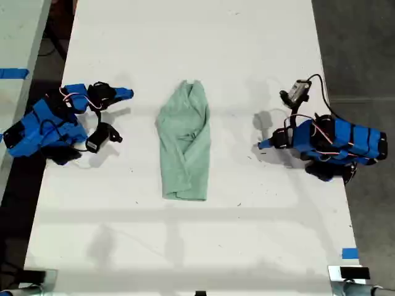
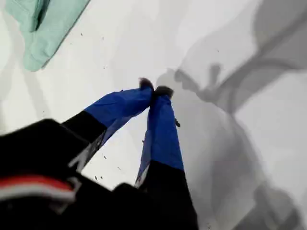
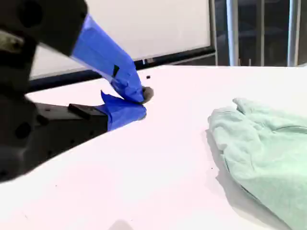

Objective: Fold t shirt

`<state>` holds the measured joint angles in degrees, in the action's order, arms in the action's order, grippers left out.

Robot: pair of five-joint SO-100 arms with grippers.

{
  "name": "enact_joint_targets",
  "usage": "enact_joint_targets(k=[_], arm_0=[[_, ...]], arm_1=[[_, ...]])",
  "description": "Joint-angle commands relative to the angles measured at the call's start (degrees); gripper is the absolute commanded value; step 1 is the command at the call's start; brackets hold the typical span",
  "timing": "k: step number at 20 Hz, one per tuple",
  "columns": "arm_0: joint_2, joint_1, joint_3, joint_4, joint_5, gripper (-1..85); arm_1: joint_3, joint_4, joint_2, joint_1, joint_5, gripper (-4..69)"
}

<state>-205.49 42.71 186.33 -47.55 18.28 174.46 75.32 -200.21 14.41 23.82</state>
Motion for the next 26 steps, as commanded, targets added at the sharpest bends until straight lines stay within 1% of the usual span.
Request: enact_joint_targets(k=[1,6,8,9,11,12,13,14,15,17,19,20,22,23,24,25,26], arm_0=[[-0.7,-2.02,2.29,-0.09,-0.18,-0.3],[-0.7,-2.72,2.29,0.53,-0.18,-0.3],[-0.7,-4.13,2.2,1.32,0.18,-0.3],[-0.7,-4.13,1.76,2.02,0.0,-0.3],[0.53,-5.71,-5.27,0.09,-0.26,-0.3],[7.38,-6.77,-12.3,-1.23,-0.44,-0.3],[19.51,-8.09,-21.62,-2.2,-0.53,-0.3],[34.1,-10.28,-32.34,-4.22,-0.53,-0.3],[47.02,-13.18,-43.24,-7.21,-1.58,-0.3],[66.09,-19.78,-61.96,-13.71,-5.98,-0.3],[79.63,-26.89,-74.71,-17.84,-11.78,-0.3],[86.22,-30.23,-79.37,-18.19,-14.06,1.3],[99.76,-35.77,-88.42,-18.63,-17.67,13.1],[105.56,-38.06,-92.55,-19.07,-19.16,17.4],[109.6,-39.99,-95.62,-19.16,-19.95,20.2],[112.24,-41.92,-97.82,-19.16,-20.92,22.3],[113.47,-44.03,-98.61,-18.9,-21.97,23.9]], arm_1=[[2.99,1.93,-0.7,-0.53,-6.77,1.3],[3.08,1.41,-0.7,-0.26,-6.86,1.3],[3.08,-0.18,-0.7,0.97,-9.76,1.3],[2.11,0.09,-0.53,0.79,-9.49,1.3],[-2.2,1.85,0.26,0.62,-10.63,1.2],[-7.12,2.46,3.43,0.35,-11.43,1.2],[-12.92,0.26,10.99,-0.7,-11.6,1.2],[-20.74,-2.02,24.35,-2.2,-12.22,1.2],[-30.5,-2.55,39.29,-4.22,-12.83,1.0],[-46.41,-3.6,59.06,-8.7,-14.06,0.9],[-58.62,-3.6,71.89,-12.83,-16.0,0.9],[-64.95,-3.08,79.01,-14.68,-16.26,0.9],[-77.96,-2.72,92.99,-17.84,-15.29,0.9],[-84.81,-2.02,99.32,-19.16,-14.5,1.0],[-91.41,-0.97,104.94,-20.39,-13.71,3.8],[-97.65,0.44,109.86,-21.45,-13.01,15.7],[-103.62,1.93,114.43,-22.5,-12.48,24.8]])
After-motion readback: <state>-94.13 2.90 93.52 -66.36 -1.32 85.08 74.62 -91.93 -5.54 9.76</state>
